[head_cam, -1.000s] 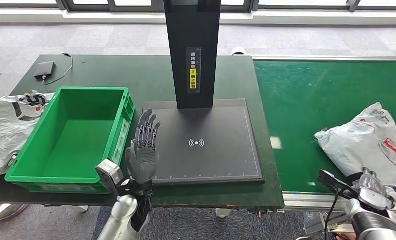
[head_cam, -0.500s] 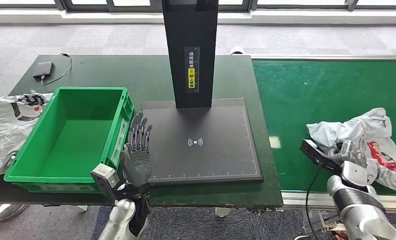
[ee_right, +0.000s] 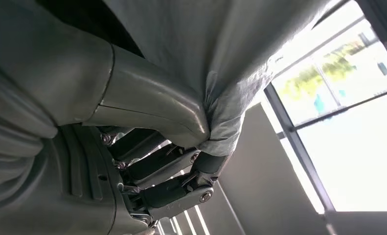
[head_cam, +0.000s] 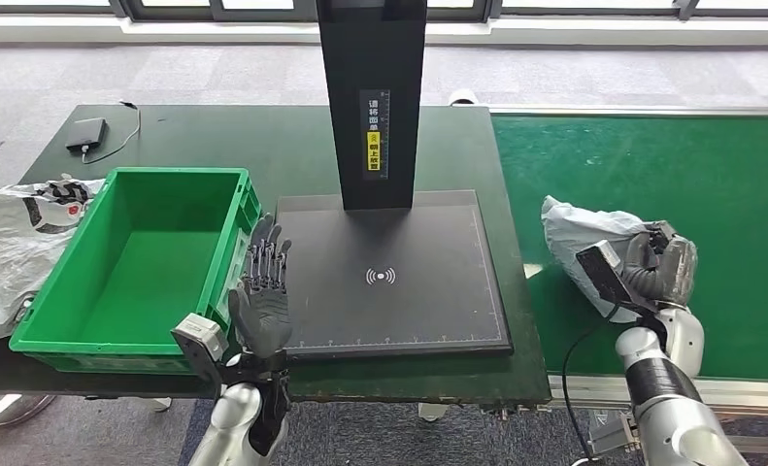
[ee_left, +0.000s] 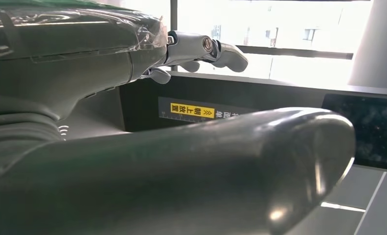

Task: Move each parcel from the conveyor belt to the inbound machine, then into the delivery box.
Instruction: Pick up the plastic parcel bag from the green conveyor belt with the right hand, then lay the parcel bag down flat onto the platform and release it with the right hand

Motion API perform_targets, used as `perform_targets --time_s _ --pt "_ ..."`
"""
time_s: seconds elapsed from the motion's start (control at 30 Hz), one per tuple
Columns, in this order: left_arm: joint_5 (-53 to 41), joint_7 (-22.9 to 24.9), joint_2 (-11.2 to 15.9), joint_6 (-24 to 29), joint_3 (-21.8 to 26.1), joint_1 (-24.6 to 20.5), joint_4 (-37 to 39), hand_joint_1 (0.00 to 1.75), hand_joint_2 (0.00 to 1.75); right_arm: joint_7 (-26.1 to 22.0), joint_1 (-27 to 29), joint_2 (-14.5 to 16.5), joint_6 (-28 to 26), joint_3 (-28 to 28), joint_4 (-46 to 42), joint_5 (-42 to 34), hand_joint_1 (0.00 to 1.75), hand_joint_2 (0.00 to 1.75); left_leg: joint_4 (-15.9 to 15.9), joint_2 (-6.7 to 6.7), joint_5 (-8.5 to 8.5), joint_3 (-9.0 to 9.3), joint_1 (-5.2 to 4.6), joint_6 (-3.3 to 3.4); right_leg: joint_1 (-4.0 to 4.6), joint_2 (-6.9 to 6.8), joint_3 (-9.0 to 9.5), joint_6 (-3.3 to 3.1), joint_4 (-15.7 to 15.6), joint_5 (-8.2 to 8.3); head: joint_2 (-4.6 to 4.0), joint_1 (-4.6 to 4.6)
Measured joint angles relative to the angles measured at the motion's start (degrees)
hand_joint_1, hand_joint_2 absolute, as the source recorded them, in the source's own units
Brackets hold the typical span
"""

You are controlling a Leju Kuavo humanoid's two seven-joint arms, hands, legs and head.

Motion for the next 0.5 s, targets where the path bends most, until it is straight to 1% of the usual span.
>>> perform_targets --time_s 0.07,0.13,0.2,0.27,0.4,0.5 --pt "0.06 -0.08 -0.11 0.15 0.0 -0.64 0.52 0.0 0.0 -3.21 4.62 2.08 -0.07 0.03 -8.55 -8.79 1.75 1.75 -0.01 -0.15 0.01 -0.07 0.02 -0.01 0.02 -0.14 0.01 0.0 0.01 -0.04 0.0 0.01" --pt "0.09 -0.15 -0.21 0.26 0.01 -1.35 1.09 0.0 0.0 -4.45 9.9 4.93 -0.13 0.75 -18.89 -12.69 1.75 1.75 -0.04 -0.21 -0.01 -0.12 0.05 -0.06 0.03 -0.17 -0.04 -0.02 0.03 -0.07 0.0 0.01" --pt "0.09 -0.19 -0.3 0.27 0.01 -2.05 1.57 0.0 0.0 -4.79 13.89 7.64 -0.13 1.5 -27.31 -12.16 1.75 1.75 -0.06 -0.1 -0.03 -0.11 0.05 -0.12 0.04 -0.06 -0.14 -0.04 0.04 -0.08 -0.01 0.01" --pt "0.09 -0.21 -0.4 0.27 0.01 -2.53 1.96 0.0 0.0 -4.87 16.32 9.42 -0.11 2.05 -32.9 -11.58 1.75 1.75 -0.07 -0.05 -0.03 -0.13 0.05 -0.13 0.03 -0.03 -0.19 -0.06 0.04 -0.09 -0.01 0.0" --pt "0.04 -0.21 -0.49 0.21 0.01 -2.75 2.49 0.0 0.0 -4.8 19.24 11.45 -0.1 3.22 -41.2 -12.44 1.75 1.75 -0.07 -0.06 0.0 -0.22 0.05 -0.13 0.02 -0.07 -0.2 -0.09 0.08 -0.11 -0.02 0.01" --pt "-0.23 -0.14 -0.61 -0.19 0.01 -3.12 2.9 0.0 0.0 -4.84 19.94 13.85 -0.08 7.84 -47.55 -12.13 1.75 1.75 -0.08 0.16 0.0 -0.26 0.04 -0.14 0.02 0.16 -0.3 -0.15 0.12 -0.04 -0.02 0.02"
